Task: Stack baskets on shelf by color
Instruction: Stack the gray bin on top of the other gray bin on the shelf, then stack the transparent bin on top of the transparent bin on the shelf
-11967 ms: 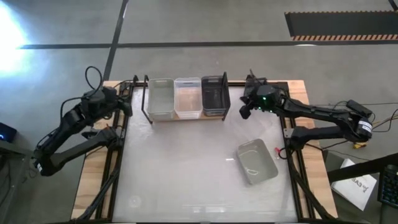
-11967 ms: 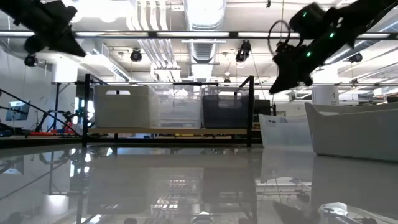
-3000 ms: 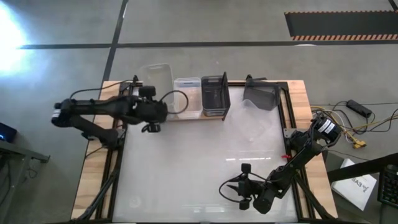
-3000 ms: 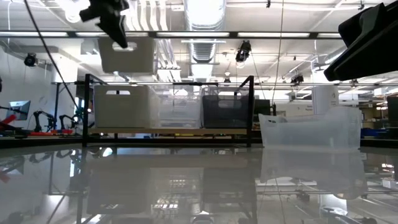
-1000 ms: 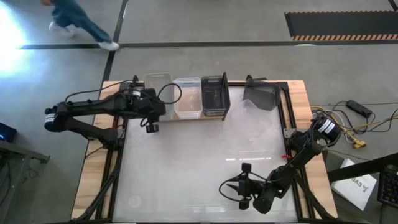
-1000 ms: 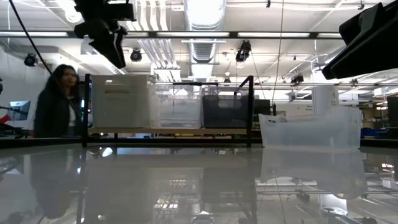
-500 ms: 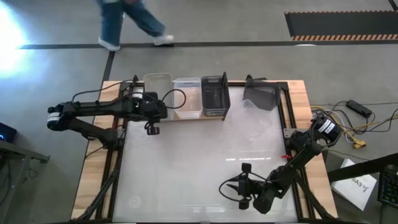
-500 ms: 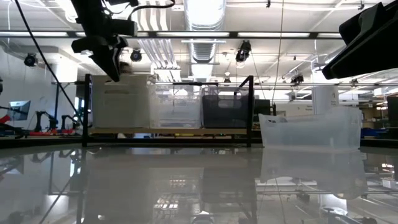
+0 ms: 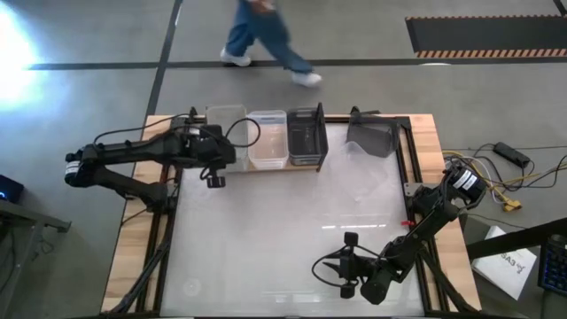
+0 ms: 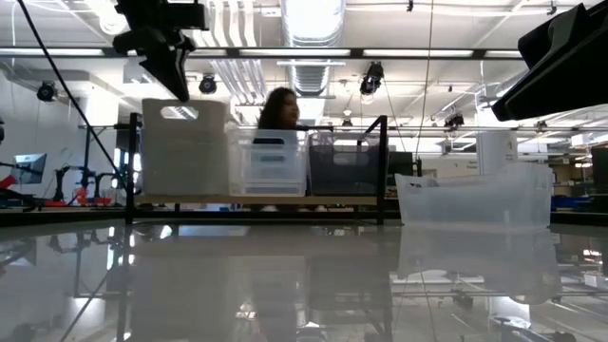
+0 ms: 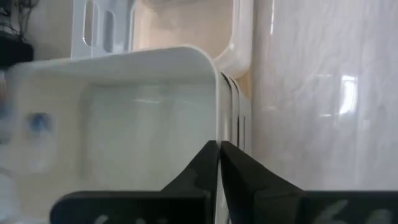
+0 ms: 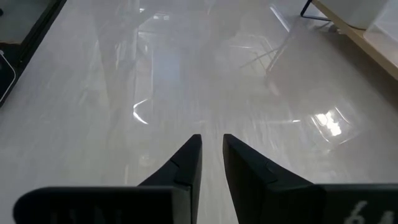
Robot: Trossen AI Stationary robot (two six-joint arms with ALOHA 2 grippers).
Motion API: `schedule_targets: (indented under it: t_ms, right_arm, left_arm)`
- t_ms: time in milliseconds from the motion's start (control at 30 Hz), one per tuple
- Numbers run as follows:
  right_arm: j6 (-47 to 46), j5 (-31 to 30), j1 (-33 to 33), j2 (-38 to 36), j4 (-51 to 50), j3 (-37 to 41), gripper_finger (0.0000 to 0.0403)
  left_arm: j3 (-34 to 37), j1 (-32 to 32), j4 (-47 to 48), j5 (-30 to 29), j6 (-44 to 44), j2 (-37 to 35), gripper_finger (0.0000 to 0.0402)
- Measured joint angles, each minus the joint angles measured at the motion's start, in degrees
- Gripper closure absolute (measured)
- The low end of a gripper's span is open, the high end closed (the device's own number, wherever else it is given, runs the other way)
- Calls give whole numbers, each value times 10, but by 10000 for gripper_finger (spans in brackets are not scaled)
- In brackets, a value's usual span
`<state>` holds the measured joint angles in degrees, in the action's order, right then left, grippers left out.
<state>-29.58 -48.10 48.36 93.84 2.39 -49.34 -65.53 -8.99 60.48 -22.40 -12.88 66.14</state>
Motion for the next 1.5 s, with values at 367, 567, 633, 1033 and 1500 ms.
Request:
schedule_targets:
  t_ms: [367,567,633,1033,1500]
  right_arm:
    - [0,0,0,0,0,0,346]
    - [0,0,0,0,0,0,346]
    - [0,0,0,0,0,0,346]
    - [0,0,0,0,0,0,346]
    - [-40,-1,8,-43,-70,-2,346]
  left_arm:
    - [-6,0,11,38,5,7,401]
    - [-5,0,10,35,5,31,396]
    - [-5,-1,10,35,5,38,380]
    - [-19,-14,15,35,22,7,256]
    - [50,24,-143,82,156,-39,311]
